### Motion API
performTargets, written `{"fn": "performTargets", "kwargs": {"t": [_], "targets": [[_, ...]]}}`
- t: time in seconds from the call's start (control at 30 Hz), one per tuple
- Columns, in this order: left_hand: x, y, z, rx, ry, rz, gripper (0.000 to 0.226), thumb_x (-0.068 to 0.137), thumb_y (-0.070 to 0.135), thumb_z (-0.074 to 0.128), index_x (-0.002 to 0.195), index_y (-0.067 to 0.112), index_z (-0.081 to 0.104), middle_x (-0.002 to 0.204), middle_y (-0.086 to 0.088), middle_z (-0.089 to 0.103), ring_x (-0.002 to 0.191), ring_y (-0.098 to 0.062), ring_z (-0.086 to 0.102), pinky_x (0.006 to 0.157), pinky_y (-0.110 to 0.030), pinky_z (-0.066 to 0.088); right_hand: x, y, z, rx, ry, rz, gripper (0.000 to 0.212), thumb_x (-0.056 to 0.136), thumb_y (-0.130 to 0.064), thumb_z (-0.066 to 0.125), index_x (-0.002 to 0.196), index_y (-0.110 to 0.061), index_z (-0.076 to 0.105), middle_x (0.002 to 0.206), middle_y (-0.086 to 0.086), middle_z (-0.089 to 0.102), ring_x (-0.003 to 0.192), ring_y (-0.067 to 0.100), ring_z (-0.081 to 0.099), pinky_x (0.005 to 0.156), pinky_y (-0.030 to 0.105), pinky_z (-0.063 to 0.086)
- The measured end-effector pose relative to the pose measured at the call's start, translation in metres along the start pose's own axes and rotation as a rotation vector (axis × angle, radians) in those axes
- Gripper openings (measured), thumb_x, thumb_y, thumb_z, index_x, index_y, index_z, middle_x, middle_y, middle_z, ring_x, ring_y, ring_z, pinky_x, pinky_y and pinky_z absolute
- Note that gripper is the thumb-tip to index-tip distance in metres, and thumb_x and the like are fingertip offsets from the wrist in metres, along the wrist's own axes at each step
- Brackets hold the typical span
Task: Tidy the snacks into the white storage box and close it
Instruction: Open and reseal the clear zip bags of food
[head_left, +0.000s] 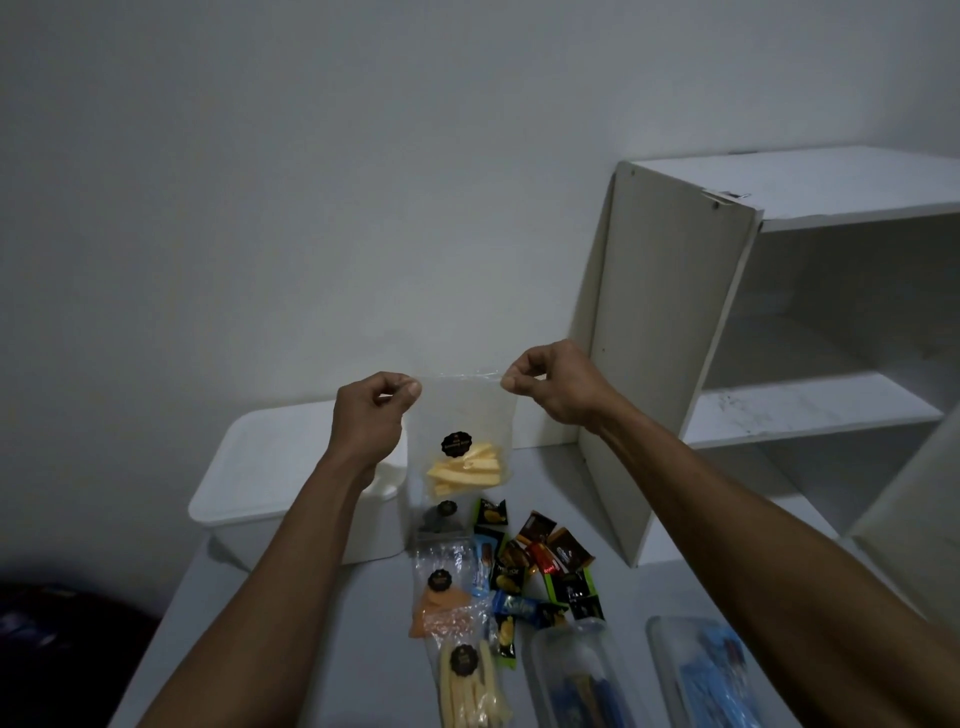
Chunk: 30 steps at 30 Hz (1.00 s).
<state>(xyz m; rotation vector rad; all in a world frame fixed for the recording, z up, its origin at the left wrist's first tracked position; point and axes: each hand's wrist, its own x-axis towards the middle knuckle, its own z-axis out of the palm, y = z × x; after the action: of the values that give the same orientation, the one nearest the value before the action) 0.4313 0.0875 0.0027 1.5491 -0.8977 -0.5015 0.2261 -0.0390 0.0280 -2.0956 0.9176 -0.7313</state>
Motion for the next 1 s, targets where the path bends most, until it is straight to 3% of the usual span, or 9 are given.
{"fn": "performTargets", "kwargs": {"t": [0.13, 0.3, 0.53, 0.67, 0.83, 0.9, 1.0], "targets": [[-0.001, 0.001, 0.0, -0.013, 0.005, 0.004, 0.003, 0.089, 0.015, 0.069, 0.088, 0.014, 0.072, 0.085, 0.005, 0.069, 0.08, -0.012, 0.06, 0.076, -0.023, 0.047, 0.002, -0.001, 0.002, -0.015, -0.056, -0.018, 0.008, 0.086, -0.027, 0.074, 0.082, -0.02, 0.073, 0.091, -0.003, 0.075, 0.09, 0.013, 0.069, 0.082, 0.031, 0.057], [-0.005, 0.005, 0.008, -0.021, -0.041, 0.008, 0.007, 0.089, 0.014, 0.07, 0.083, 0.018, 0.071, 0.083, 0.005, 0.068, 0.078, -0.011, 0.06, 0.074, -0.022, 0.047, 0.004, -0.015, 0.013, -0.098, -0.074, -0.064, 0.012, 0.088, -0.028, 0.072, 0.091, -0.016, 0.072, 0.084, -0.013, 0.067, 0.078, -0.005, 0.059, 0.063, 0.011, 0.039], [-0.006, 0.005, 0.006, 0.002, -0.042, 0.018, 0.009, 0.088, 0.016, 0.07, 0.08, 0.02, 0.071, 0.083, 0.005, 0.069, 0.08, -0.013, 0.059, 0.077, -0.025, 0.049, 0.003, -0.015, 0.017, -0.115, -0.05, -0.077, 0.009, 0.088, -0.03, 0.071, 0.085, -0.021, 0.07, 0.085, -0.011, 0.068, 0.08, 0.0, 0.061, 0.062, 0.014, 0.04], [-0.006, 0.008, 0.007, 0.041, -0.071, 0.037, 0.004, 0.088, 0.017, 0.07, 0.084, 0.018, 0.071, 0.085, 0.004, 0.069, 0.079, -0.01, 0.059, 0.073, -0.02, 0.048, 0.008, -0.031, 0.016, -0.104, -0.131, -0.042, 0.03, 0.091, -0.046, 0.063, 0.091, -0.019, 0.075, 0.082, -0.012, 0.071, 0.081, 0.001, 0.066, 0.07, 0.02, 0.05], [-0.005, 0.006, 0.007, 0.072, -0.123, 0.052, 0.003, 0.088, 0.017, 0.07, 0.087, 0.015, 0.072, 0.083, 0.004, 0.069, 0.076, -0.008, 0.058, 0.071, -0.02, 0.046, 0.015, -0.037, 0.01, -0.206, -0.231, -0.035, 0.024, 0.089, -0.035, 0.069, 0.08, -0.014, 0.074, 0.075, -0.008, 0.07, 0.071, 0.005, 0.063, 0.066, 0.025, 0.052], [-0.004, 0.005, 0.008, 0.098, -0.085, 0.064, 0.004, 0.087, 0.021, 0.072, 0.088, 0.017, 0.071, 0.09, 0.004, 0.07, 0.081, -0.011, 0.06, 0.075, -0.024, 0.046, 0.015, -0.035, 0.012, -0.233, -0.259, -0.025, 0.026, 0.089, -0.034, 0.069, 0.08, -0.01, 0.073, 0.073, -0.006, 0.069, 0.068, 0.007, 0.06, 0.067, 0.027, 0.05], [-0.008, 0.005, 0.018, 0.108, 0.116, 0.008, 0.027, 0.083, 0.038, 0.074, 0.099, 0.018, 0.065, 0.103, 0.008, 0.065, 0.092, -0.015, 0.059, 0.077, -0.028, 0.045, 0.01, -0.031, 0.024, -0.148, -0.15, 0.028, 0.026, 0.09, -0.031, 0.069, 0.077, -0.008, 0.071, 0.066, -0.006, 0.064, 0.061, 0.007, 0.055, 0.061, 0.026, 0.046]]}}
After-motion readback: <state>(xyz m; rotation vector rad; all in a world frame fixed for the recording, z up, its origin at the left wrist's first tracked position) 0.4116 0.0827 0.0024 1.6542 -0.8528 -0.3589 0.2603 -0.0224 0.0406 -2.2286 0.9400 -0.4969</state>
